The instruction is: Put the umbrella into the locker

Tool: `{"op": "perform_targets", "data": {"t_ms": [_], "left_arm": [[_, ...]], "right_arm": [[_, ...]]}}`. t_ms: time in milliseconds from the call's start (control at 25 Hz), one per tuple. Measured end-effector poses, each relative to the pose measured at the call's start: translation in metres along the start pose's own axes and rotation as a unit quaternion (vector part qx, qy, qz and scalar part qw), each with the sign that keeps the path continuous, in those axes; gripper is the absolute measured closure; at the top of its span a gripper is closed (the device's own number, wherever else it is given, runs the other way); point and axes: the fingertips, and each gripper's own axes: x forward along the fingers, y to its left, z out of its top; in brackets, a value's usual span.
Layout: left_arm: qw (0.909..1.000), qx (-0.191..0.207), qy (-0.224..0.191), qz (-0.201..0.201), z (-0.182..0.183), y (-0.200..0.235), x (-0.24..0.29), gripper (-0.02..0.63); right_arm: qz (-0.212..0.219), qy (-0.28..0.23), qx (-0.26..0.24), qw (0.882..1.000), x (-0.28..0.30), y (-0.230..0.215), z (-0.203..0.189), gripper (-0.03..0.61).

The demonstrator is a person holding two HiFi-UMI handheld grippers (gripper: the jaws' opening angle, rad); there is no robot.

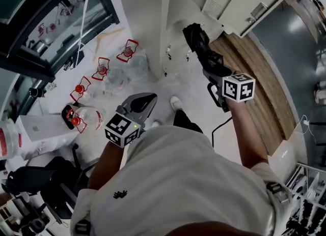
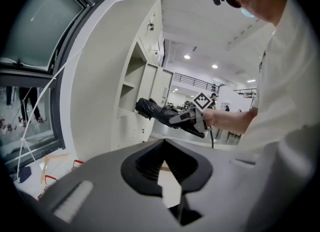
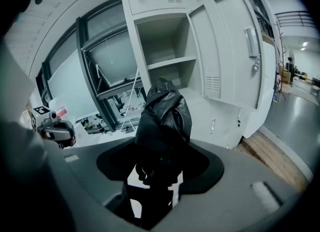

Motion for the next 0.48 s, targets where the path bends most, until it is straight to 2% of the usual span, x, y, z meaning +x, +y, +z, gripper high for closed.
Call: {"op": "perform_targets", "data": {"t_ms": [240,480], "left_arm": [[0.9993,-0.009,-0.014,0.034,0.035,0.034,0.034,0.558],[0.9976,-0.014,-0.022,0.064,0.056,0.059,0.067,0.558]], "right_arm": [[0.017,0.010,-0.032,0.999,0.051,-0.035,0.060,0.336],[0.045,0.014,-0.057,0.997,0.099,-0.054,0.101,0.336]]}}
